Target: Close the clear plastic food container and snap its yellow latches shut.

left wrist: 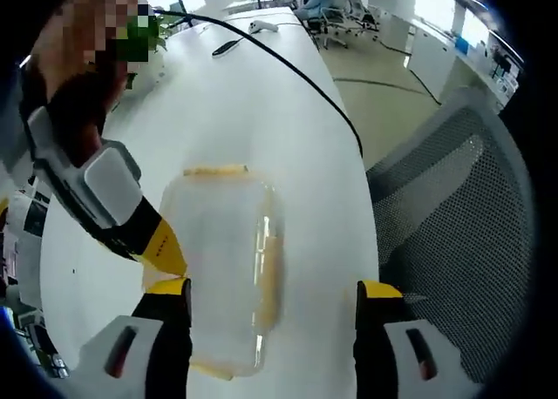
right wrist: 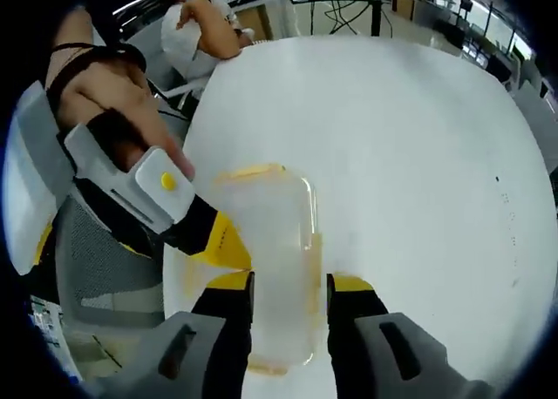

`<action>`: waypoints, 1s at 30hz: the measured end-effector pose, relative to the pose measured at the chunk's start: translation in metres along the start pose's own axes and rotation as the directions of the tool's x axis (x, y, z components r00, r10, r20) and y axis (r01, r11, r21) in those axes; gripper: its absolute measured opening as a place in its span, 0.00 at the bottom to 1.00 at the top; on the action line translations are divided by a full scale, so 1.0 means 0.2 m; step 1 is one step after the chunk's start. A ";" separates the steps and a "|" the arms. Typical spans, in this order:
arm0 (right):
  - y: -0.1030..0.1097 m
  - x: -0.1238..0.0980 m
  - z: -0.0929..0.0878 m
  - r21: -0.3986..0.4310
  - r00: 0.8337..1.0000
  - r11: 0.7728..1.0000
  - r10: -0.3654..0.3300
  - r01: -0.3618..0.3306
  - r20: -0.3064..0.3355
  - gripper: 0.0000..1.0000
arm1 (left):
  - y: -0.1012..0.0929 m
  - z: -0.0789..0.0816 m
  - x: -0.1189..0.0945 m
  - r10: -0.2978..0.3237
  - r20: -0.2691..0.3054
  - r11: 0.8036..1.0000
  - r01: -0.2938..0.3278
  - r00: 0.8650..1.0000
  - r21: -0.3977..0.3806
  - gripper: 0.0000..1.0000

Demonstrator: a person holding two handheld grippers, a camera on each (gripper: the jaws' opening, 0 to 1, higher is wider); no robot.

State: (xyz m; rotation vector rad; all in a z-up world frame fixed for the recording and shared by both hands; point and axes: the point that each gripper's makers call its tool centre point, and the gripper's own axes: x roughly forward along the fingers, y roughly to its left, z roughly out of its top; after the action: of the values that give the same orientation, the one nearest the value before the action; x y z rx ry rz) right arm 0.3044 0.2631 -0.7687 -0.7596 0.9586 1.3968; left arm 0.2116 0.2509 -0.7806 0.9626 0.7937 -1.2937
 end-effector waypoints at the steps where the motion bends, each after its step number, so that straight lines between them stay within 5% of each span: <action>1: 0.00 -0.01 0.01 0.007 1.000 1.000 -0.003 0.003 0.019 0.39 | 0.00 -0.01 -0.01 -0.001 0.003 1.000 0.001 1.000 -0.010 0.76; 10: 0.02 -0.03 -0.09 -0.040 0.996 0.995 -0.090 0.091 0.015 0.78 | 0.04 -0.10 -0.04 -0.012 -0.042 1.000 0.011 0.999 -0.028 0.98; 18: 0.11 0.00 -0.17 -0.110 0.988 0.984 -0.148 0.143 -0.042 0.99 | 0.14 -0.17 -0.02 0.010 -0.103 1.000 -0.012 0.995 -0.013 0.99; 30: 0.16 0.04 -0.27 -0.150 0.976 0.970 -0.203 0.191 -0.075 0.97 | 0.22 -0.21 0.05 0.016 -0.160 0.999 -0.010 0.987 0.035 0.99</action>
State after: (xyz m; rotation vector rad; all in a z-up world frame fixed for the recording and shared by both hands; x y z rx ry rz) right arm 0.2665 0.2200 -0.7956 -1.0045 0.8335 1.2743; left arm 0.2588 0.2862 -0.8018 1.1077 0.8902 -1.2326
